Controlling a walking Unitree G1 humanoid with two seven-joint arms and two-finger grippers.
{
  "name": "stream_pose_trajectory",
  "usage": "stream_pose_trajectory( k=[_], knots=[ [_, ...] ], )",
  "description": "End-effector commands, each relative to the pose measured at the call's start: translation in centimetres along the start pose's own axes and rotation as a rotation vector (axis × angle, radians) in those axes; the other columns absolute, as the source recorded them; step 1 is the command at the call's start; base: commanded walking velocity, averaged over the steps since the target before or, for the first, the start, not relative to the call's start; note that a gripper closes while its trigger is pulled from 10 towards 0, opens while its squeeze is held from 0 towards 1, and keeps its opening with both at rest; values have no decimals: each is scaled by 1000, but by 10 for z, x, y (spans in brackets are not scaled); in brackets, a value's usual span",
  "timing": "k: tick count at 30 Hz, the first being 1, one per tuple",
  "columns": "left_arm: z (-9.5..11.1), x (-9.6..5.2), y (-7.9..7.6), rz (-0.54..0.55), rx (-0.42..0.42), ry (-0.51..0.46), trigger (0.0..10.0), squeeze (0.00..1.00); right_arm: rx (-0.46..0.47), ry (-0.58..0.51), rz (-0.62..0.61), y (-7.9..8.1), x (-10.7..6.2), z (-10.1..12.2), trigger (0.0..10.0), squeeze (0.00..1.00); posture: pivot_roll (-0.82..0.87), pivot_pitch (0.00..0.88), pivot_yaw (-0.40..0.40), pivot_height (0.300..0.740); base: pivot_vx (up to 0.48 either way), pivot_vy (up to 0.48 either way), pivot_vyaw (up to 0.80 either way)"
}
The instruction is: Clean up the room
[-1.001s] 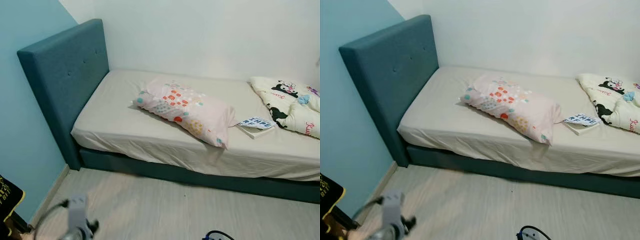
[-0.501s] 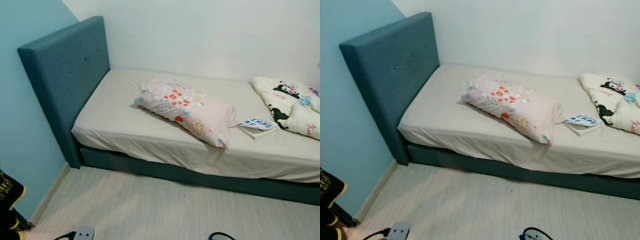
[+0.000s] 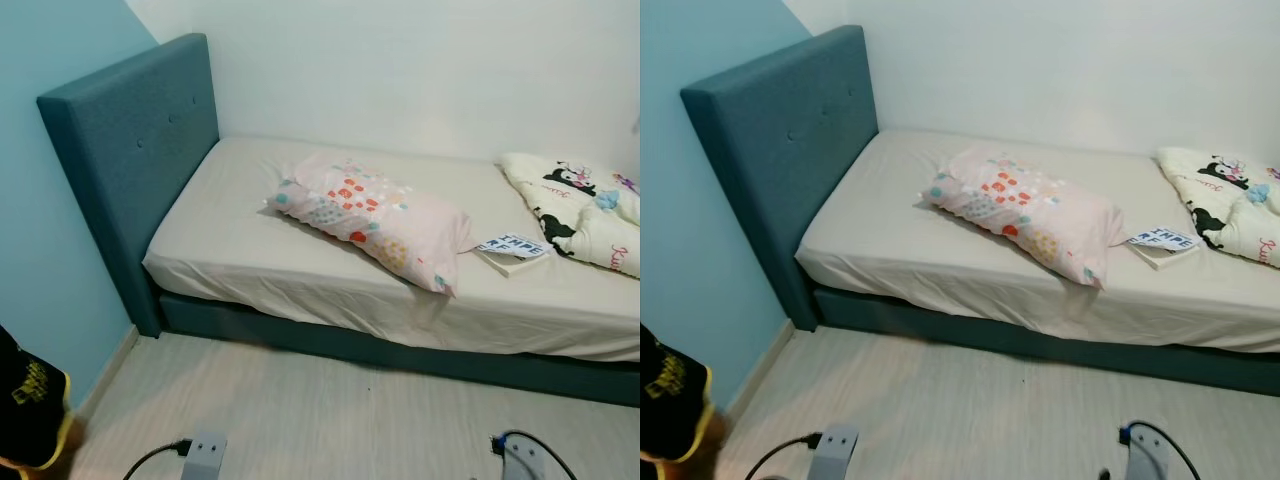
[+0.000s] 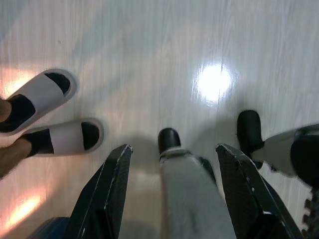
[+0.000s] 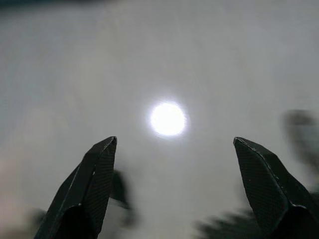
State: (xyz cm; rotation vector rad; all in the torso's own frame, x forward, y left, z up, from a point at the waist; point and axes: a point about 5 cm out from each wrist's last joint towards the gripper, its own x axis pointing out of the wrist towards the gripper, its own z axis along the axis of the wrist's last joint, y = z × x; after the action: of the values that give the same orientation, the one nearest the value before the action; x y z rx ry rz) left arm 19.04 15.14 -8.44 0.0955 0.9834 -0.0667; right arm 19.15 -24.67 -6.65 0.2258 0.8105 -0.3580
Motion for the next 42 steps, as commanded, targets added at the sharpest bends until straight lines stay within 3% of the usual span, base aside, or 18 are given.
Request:
stream_pose_trajectory(
  k=[1, 3, 4, 5, 6, 8, 9, 13, 14, 16, 19, 22, 24, 25, 28, 30, 37, 42],
  knots=[
    [-2, 0, -6, -10, 14, 17, 10000, 0, 47, -21, 33, 5, 1, 3, 10000, 0, 12, 0, -63, 740, 0, 0, 0],
    [1, 1, -13, -22, 26, 17, 10000, 0, 115, -8, 196, 34, 1, 0, 10000, 0, 15, 0, -60, 740, 0, 0, 0],
    [1, 1, -17, -29, 37, 20, 10000, 0, 101, 22, 280, 48, 0, -6, 10000, 0, 15, 0, -60, 740, 0, 0, 0],
    [1, 1, -17, -29, 37, 20, 10000, 0, 101, 22, 280, 48, 0, -6, 10000, 0, 15, 0, -60, 740, 0, 0, 0],
    [2, 1, -20, -35, 49, 21, 10000, 0, 51, 64, 346, 60, -3, -15, 10000, 0, 21, 0, -56, 740, 0, 0, 0],
    [-1, 0, -18, -33, 54, 25, 10000, 0, 33, 99, 385, 69, -5, -22, 10000, 0, 28, 0, -53, 740, 0, 0, 0],
    [-3, 0, -15, -27, 48, 27, 10000, 0, 68, 111, 391, 72, -6, -27, 10000, 0, 29, 0, -50, 740, 0, 0, 0],
    [-5, 0, -12, -21, 43, 29, 10000, 0, 101, 115, 391, 73, -7, -29, 10000, 0, 29, 0, -50, 740, 0, 0, 0],
    [-2, 0, -4, 16, -162, 13, 10000, 0, 161, 111, 379, 70, -7, -28, 10000, 0, 33, 0, -49, 740, 0, 0, 0],
    [2, 0, -1, 31, -326, -9, 10000, 0, 186, 112, 377, 68, -7, -29, 10000, 0, 33, 0, -51, 740, 0, 0, 0],
    [5, 1, 0, 27, -393, -23, 10000, 0, 208, 115, 381, 67, -7, -30, 10000, 0, 33, 0, -53, 740, 0, 0, 0],
    [6, 1, 0, 23, -398, -26, 10000, 0, 221, 119, 383, 67, -7, -31, 10000, 0, 33, 0, -53, 740, 0, 0, 0],
    [0, 0, -2, 10, -297, -6, 10000, 0, 235, 130, 384, 66, -8, -33, 10000, 0, 34, 0, -57, 740, 0, 0, 0],
    [0, 0, -2, 10, -297, -6, 10000, 0, 235, 130, 384, 66, -8, -33, 10000, 0, 34, 0, -57, 740, 0, 0, 0],
    [-11, -1, -11, -37, -69, 36, 10000, 0, 241, 136, 384, 64, -8, -34, 10000, 0, 35, 0, -56, 740, 0, 0, 0],
    [-22, -3, -17, -68, 24, 69, 10000, 0, 248, 139, 376, 62, -8, -36, 10000, 0, 27, 0, -50, 740, 0, 0, 0],
    [-38, -6, -19, -75, 45, 115, 10000, 0, 258, 150, 340, 54, -10, -41, 10000, 0, 22, 0, -53, 740, 0, 0, 0],
    [-28, -4, -23, -72, 20, 100, 10000, 0, 243, 166, 308, 48, -10, -46, 10000, 0, 25, 0, -55, 740, 0, 0, 0]
  ],
)
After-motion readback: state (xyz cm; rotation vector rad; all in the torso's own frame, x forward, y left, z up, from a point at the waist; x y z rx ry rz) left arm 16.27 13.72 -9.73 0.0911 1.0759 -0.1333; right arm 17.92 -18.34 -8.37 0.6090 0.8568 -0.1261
